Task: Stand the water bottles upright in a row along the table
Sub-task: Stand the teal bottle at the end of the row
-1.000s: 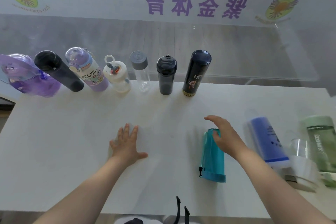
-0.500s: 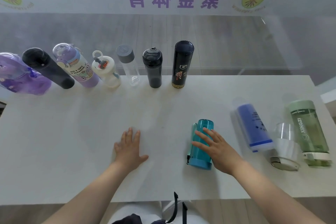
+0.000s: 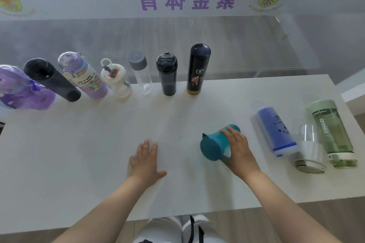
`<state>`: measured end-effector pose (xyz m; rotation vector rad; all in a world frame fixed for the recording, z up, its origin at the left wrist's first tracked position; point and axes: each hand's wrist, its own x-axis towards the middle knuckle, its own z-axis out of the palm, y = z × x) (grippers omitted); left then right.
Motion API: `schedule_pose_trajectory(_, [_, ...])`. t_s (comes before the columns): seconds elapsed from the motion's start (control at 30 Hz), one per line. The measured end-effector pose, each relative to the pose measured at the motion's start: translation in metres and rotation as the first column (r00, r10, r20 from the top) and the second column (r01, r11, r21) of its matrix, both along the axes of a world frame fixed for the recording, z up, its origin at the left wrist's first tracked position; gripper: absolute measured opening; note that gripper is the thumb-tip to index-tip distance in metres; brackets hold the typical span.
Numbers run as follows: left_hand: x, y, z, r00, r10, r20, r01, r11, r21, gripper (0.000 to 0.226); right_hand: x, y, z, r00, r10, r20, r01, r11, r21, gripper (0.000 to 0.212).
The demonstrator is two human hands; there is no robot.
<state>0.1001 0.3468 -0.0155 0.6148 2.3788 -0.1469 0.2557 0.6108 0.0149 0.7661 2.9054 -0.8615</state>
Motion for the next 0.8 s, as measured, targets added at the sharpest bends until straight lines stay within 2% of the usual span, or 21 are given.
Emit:
schedule_pose_trajectory(0.17, [0.000, -0.001, 0.001, 1.000, -0.010, 0.008, 0.010, 1.000, 0.012, 0.106, -0.004, 0.000, 0.005, 0.974, -0.190, -0.124, 0.188, 0.982, -0.034, 0.078])
schedule_pose_trajectory(0.23, [0.000, -0.001, 0.002, 1.000, -0.011, 0.018, 0.011, 0.999, 0.031, 0.104, -0.006, 0.002, 0.010, 0.933, -0.326, -0.152, 0.308, 0.942, -0.134, 0.069])
schedule_pose_trajectory(0.3, [0.003, 0.002, 0.004, 0.999, -0.033, 0.016, 0.032, 0.998, 0.054, 0.101, -0.006, 0.008, 0.013, 0.870, -0.469, -0.151, 0.415, 0.863, -0.289, 0.061])
schedule_pose_trajectory(0.37, [0.006, 0.009, 0.006, 0.998, -0.064, 0.016, 0.063, 0.995, 0.079, 0.100, -0.003, 0.018, 0.010, 0.827, -0.549, -0.123, 0.468, 0.793, -0.390, 0.063])
schedule_pose_trajectory(0.53, [0.010, 0.045, 0.011, 0.996, -0.089, 0.024, 0.086, 0.991, 0.102, 0.100, -0.004, 0.043, 0.008, 0.802, -0.590, -0.093, 0.484, 0.733, -0.477, 0.064])
schedule_pose_trajectory(0.8, [0.004, 0.115, 0.007, 0.999, 0.016, 0.034, -0.018, 0.999, 0.045, 0.107, -0.044, 0.098, 0.000, 0.883, -0.451, -0.135, 0.317, 0.781, -0.538, 0.066])
